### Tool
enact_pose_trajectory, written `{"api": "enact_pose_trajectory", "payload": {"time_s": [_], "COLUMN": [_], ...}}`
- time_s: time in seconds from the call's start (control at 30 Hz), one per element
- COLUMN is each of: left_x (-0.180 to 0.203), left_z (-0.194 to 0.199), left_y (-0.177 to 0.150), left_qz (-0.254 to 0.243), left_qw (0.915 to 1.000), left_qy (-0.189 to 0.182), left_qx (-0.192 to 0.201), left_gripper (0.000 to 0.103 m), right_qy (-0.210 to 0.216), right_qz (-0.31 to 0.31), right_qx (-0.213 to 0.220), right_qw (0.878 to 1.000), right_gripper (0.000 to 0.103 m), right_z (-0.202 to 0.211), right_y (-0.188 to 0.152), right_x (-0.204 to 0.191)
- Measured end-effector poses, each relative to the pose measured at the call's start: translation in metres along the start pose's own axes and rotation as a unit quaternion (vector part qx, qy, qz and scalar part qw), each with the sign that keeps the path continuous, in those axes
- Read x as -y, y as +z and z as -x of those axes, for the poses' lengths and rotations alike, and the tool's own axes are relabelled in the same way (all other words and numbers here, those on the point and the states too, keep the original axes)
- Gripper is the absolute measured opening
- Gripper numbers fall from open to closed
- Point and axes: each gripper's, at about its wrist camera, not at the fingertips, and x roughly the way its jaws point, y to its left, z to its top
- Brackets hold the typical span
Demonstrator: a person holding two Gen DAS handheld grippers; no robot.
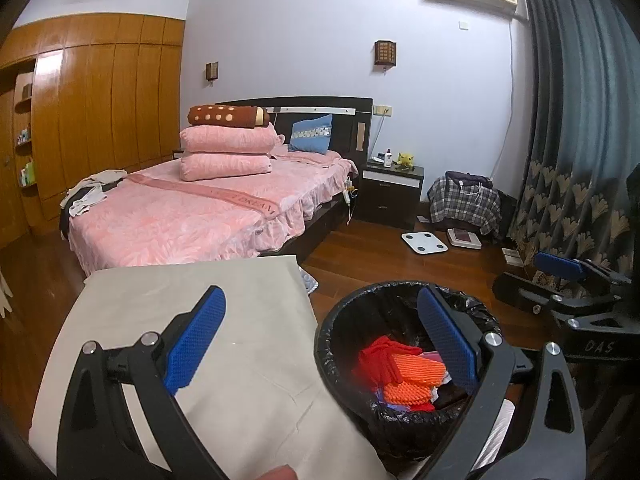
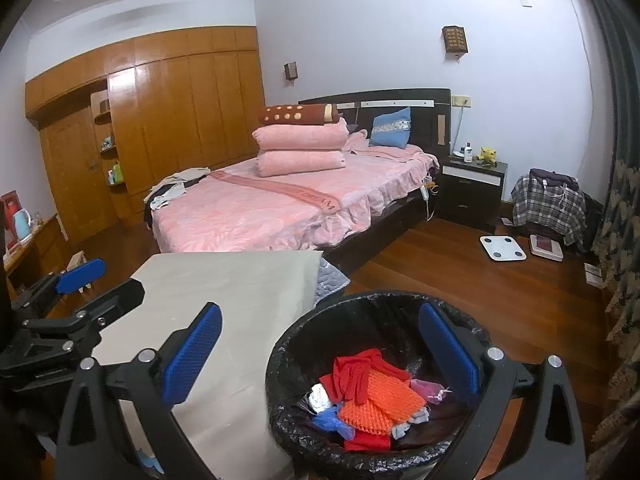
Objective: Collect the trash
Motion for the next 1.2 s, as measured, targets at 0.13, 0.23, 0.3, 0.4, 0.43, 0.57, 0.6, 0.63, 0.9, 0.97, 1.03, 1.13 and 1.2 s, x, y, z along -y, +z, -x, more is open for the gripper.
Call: {"api": "enact_pose_trajectory", "payload": {"time_s": [0.13, 0.23, 0.3, 0.4, 0.43, 0.57, 0.6, 0.63, 0.9, 0.97, 1.03, 1.13, 1.2], "left_x": [0.0007, 0.0001, -0.0006, -0.0009, -0.0011, -0.002, -0.0019, -0.0023, -0.0034, -0.0036, -0.0045, -0.0054, -0.0064], "left_z": [0.0045, 0.0068, 0.008, 0.0084, 0.0086, 0.0085, 0.0089, 0.009, 0.0095, 0.0096, 0.0095, 0.01, 0.0096], "left_y": [0.0004, 0.0, -0.0001, -0.0002, 0.0, 0.0002, 0.0006, 0.0007, 0.0008, 0.001, 0.0007, 0.0001, -0.0006], "left_qz": [-0.001, -0.001, 0.0, -0.001, -0.001, -0.001, -0.001, -0.001, -0.001, -0.001, -0.001, -0.001, -0.002], "left_qw": [1.0, 1.0, 1.0, 1.0, 1.0, 1.0, 1.0, 1.0, 1.0, 1.0, 1.0, 1.0, 1.0], "left_qy": [0.002, 0.003, 0.004, 0.005, 0.005, 0.005, 0.005, 0.006, 0.006, 0.006, 0.007, 0.007, 0.007], "left_qx": [0.005, 0.006, 0.006, 0.007, 0.007, 0.006, 0.006, 0.006, 0.006, 0.006, 0.006, 0.005, 0.005], "left_gripper": [0.094, 0.094, 0.094, 0.094, 0.094, 0.094, 0.094, 0.094, 0.094, 0.094, 0.094, 0.094, 0.094], "right_qy": [0.001, 0.001, 0.001, 0.001, 0.001, 0.001, 0.001, 0.001, 0.001, 0.001, 0.002, 0.002, 0.002], "right_qz": [0.004, 0.004, 0.005, 0.005, 0.005, 0.006, 0.006, 0.005, 0.006, 0.006, 0.006, 0.006, 0.006], "right_qx": [0.002, 0.004, 0.004, 0.003, 0.004, 0.004, 0.005, 0.004, 0.004, 0.005, 0.005, 0.004, 0.004], "right_qw": [1.0, 1.0, 1.0, 1.0, 1.0, 1.0, 1.0, 1.0, 1.0, 1.0, 1.0, 1.0, 1.0], "right_gripper": [0.097, 0.097, 0.097, 0.097, 0.097, 0.097, 0.097, 0.097, 0.097, 0.097, 0.097, 0.097, 0.097], "right_z": [0.0013, 0.0013, 0.001, 0.0008, 0.0011, 0.0014, 0.0016, 0.0014, 0.001, 0.0011, 0.0003, 0.0003, 0.0002], "right_y": [0.0004, 0.0014, 0.0016, 0.0017, 0.0014, 0.0016, 0.0017, 0.0017, 0.0018, 0.0018, 0.0021, 0.0021, 0.0023], "right_x": [-0.0036, -0.0048, -0.0053, -0.0057, -0.0053, -0.0056, -0.0057, -0.0058, -0.0069, -0.007, -0.0075, -0.0075, -0.0079]}}
